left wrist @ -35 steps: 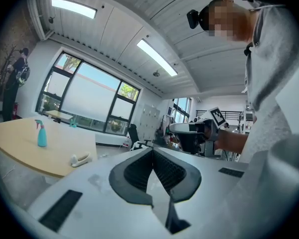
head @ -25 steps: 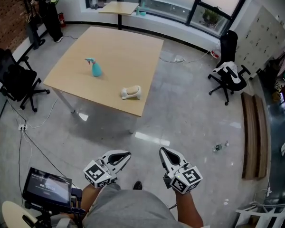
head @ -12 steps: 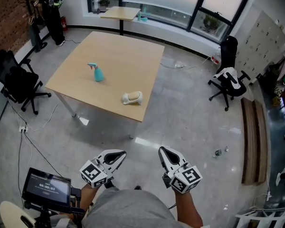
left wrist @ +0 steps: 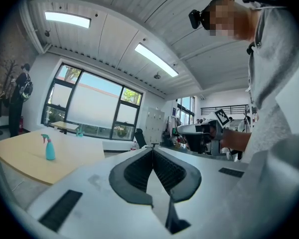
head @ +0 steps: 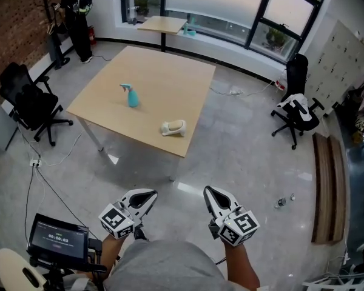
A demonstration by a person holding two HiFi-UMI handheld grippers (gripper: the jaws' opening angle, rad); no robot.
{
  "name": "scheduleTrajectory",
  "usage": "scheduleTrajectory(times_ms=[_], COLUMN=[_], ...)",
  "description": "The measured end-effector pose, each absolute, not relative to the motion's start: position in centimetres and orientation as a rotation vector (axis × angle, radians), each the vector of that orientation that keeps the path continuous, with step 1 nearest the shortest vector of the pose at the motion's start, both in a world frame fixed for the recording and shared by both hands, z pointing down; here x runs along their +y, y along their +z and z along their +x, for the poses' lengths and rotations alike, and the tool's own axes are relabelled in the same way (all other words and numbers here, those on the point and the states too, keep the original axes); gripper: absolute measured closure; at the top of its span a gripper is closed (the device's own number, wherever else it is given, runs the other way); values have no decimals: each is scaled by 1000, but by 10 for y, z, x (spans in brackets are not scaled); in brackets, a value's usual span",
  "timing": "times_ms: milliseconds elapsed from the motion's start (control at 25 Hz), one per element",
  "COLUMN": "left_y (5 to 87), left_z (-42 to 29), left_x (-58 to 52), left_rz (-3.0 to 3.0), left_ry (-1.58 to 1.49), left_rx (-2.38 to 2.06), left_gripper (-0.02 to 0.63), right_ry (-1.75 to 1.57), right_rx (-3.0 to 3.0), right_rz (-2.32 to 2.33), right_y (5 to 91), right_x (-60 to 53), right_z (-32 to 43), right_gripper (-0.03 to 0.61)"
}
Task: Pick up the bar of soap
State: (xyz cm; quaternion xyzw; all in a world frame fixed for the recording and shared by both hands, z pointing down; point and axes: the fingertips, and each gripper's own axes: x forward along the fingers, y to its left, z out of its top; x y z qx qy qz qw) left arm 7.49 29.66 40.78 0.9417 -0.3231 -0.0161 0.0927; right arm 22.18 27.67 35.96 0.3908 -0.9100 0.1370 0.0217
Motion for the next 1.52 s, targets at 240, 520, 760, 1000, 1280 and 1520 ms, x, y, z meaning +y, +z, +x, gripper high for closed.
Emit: scheduleTrajectory(times_ms=[240, 520, 760, 1000, 1280, 1520], left_y=[397, 425, 415, 397, 408, 423], left_z=[69, 28, -37, -82, -131, -118], left_x=[313, 307, 238, 188, 134, 80], left_rz=[2771, 2674, 2701, 2771, 2733, 2680], left_ry=[-102, -105, -183, -213, -254, -243], left_rx=[-1024, -1090, -1064, -972, -1022, -1054], left_gripper=[607, 607, 607, 607, 607, 607], right_ry=[420, 423, 343, 277, 271, 286], right_rx=[-2848, -2831, -2845, -2856, -2787, -2800], right_rz=[1162, 1112, 1104, 1181, 1172, 1122], right_y=[359, 370, 352, 330, 342, 353], right_x=[284, 262, 211, 166, 128, 62], right_z=[223, 194, 121, 69, 48, 63], right_gripper=[572, 572, 572, 572, 572, 572])
